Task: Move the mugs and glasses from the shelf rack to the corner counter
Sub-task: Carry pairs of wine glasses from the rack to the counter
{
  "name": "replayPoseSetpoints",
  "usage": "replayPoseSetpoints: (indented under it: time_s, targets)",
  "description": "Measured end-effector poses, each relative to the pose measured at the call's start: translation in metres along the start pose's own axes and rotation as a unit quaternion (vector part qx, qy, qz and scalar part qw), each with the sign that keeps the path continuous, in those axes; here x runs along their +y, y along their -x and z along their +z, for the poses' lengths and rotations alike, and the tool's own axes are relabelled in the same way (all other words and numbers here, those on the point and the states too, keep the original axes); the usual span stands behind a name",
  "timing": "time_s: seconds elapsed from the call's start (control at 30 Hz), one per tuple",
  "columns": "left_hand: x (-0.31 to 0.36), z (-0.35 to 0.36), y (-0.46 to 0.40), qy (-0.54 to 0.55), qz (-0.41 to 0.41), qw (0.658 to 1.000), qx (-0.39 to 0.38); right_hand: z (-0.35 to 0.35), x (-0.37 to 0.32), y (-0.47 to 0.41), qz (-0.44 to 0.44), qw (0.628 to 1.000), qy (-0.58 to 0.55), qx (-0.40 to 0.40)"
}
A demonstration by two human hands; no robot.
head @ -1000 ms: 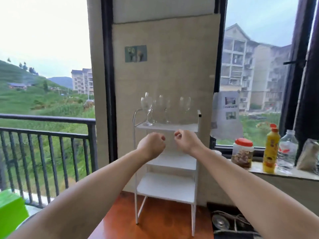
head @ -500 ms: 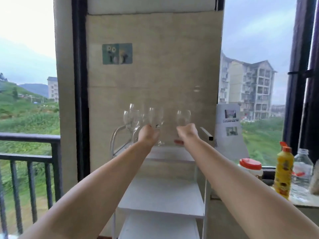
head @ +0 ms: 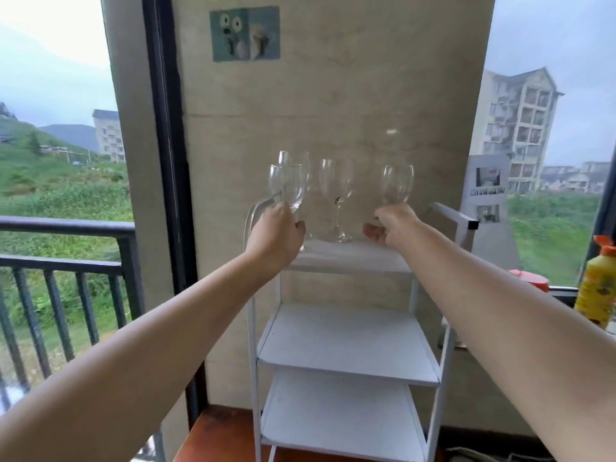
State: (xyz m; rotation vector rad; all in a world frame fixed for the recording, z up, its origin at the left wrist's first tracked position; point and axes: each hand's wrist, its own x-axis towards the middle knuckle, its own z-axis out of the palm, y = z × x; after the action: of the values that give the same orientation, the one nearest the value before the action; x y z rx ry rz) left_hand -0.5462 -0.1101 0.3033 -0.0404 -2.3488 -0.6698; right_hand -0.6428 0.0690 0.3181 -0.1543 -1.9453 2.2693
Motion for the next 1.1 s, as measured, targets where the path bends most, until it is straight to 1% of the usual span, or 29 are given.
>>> replayPoseSetpoints:
  time_s: [0.13,0.23,0.37,0.5,0.63,0.77,0.87,0.97,1.1]
  targets:
    - [-0.002,0.008,-0.005,-0.016,-0.061,0.997,-0.051,0.000,-0.001,-0.004,0.000,1.000,-0.003,0.022]
    - [-0.004,0.014,-0.012,-0.010,-0.085,0.994,-0.064,0.000,-0.002,-0.004,0.001,0.999,-0.001,0.032]
    - [-0.006,0.016,-0.018,0.052,-0.107,0.991,-0.053,-0.004,-0.004,-0.002,0.001,0.999,-0.006,0.038]
    - [-0.005,0.014,-0.019,0.104,-0.139,0.984,-0.047,-0.014,-0.007,0.003,-0.011,0.998,0.036,0.044]
    - [-0.001,0.009,-0.015,0.153,-0.125,0.979,-0.051,-0.022,-0.008,0.013,-0.014,0.998,0.058,0.037]
    - [0.009,-0.006,-0.006,0.247,-0.100,0.963,-0.048,-0.025,-0.016,0.033,-0.041,0.998,0.039,-0.009]
    - [0.020,-0.018,0.006,0.280,-0.072,0.955,-0.059,-0.029,-0.024,0.056,-0.096,0.989,0.093,-0.062]
    - [0.029,-0.030,0.023,0.294,-0.042,0.952,-0.072,-0.036,-0.028,0.087,-0.144,0.973,0.139,-0.118]
    - [0.039,-0.046,0.049,0.295,-0.003,0.951,-0.095,-0.054,-0.028,0.132,-0.151,0.963,0.141,-0.173]
